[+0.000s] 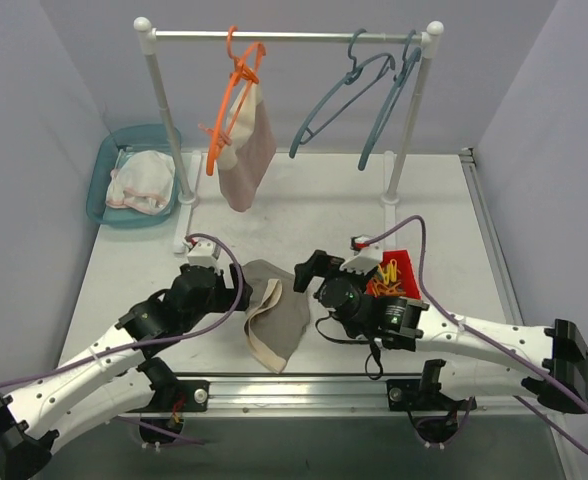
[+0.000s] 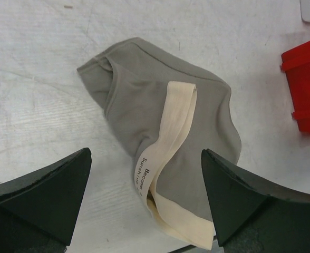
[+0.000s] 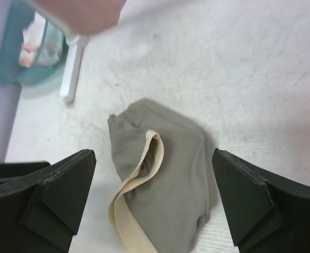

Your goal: Remove the underwear clipped to the hanger

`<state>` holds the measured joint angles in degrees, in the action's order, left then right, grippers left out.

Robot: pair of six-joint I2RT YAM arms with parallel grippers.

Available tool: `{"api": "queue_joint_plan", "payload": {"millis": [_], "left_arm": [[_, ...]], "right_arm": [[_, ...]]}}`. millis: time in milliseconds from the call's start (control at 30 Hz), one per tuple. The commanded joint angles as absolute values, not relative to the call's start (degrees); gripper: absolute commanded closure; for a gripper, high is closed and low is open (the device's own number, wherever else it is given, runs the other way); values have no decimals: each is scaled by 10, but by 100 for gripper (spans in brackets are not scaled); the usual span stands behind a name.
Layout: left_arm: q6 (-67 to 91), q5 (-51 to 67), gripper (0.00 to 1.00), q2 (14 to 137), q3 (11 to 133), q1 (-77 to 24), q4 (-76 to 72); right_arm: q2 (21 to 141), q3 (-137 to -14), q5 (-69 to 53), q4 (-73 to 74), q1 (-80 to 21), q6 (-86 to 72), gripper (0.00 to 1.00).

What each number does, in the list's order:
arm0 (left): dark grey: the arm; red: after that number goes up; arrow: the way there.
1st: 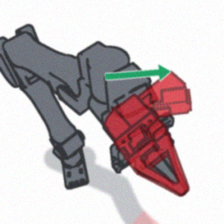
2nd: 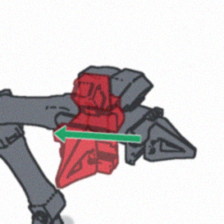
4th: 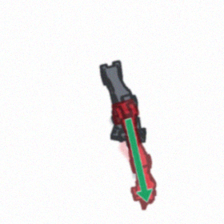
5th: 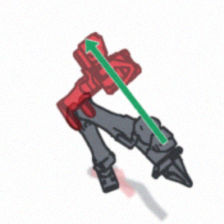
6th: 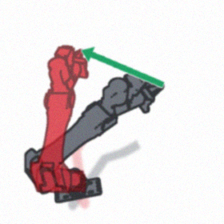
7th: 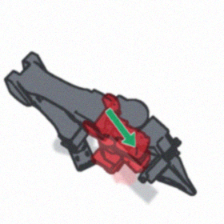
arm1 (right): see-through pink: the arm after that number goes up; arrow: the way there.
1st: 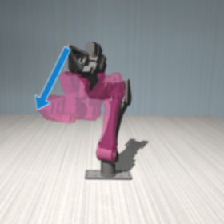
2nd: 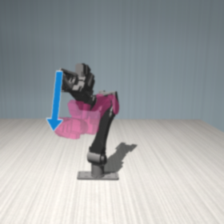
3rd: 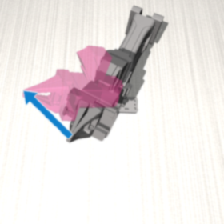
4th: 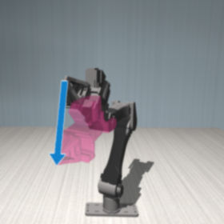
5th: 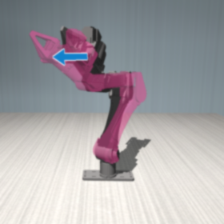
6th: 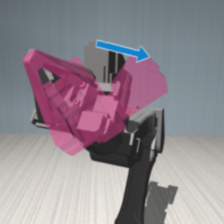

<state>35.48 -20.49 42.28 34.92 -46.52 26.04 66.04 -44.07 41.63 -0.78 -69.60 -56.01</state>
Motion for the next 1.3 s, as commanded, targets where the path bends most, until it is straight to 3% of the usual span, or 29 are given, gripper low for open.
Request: {"api": "queue_joint_plan", "payload": {"millis": [0, 500, 600, 633, 733, 767, 933, 1100, 1267], "left_arm": [[395, -166, 6, 445, 334, -467, 203], [469, -118, 6, 652, 258, -495, 11], [469, -119, 0, 685, 259, -502, -25], [468, -117, 21, 692, 259, -503, -32], [466, -110, 69, 713, 258, -503, -52], [465, -112, 97, 716, 258, -503, -49], [461, -162, 97, 655, 272, -503, 30], [407, -293, 97, 489, 355, -497, 175], [327, -358, 97, 429, 458, -418, 254]], "right_arm": [[622, -428, 485, 84, -688, -590, 0], [606, -412, 429, 62, -686, -512, 0], [605, -412, 403, 43, -686, -476, 0], [606, -413, 393, 38, -686, -463, 0], [605, -412, 387, 28, -686, -458, 0], [606, -411, 384, 27, -686, -454, 0], [606, -412, 376, 25, -686, -447, 0], [606, -411, 366, 24, -683, -433, 0], [601, -407, 351, 19, -679, -423, 0]]}}
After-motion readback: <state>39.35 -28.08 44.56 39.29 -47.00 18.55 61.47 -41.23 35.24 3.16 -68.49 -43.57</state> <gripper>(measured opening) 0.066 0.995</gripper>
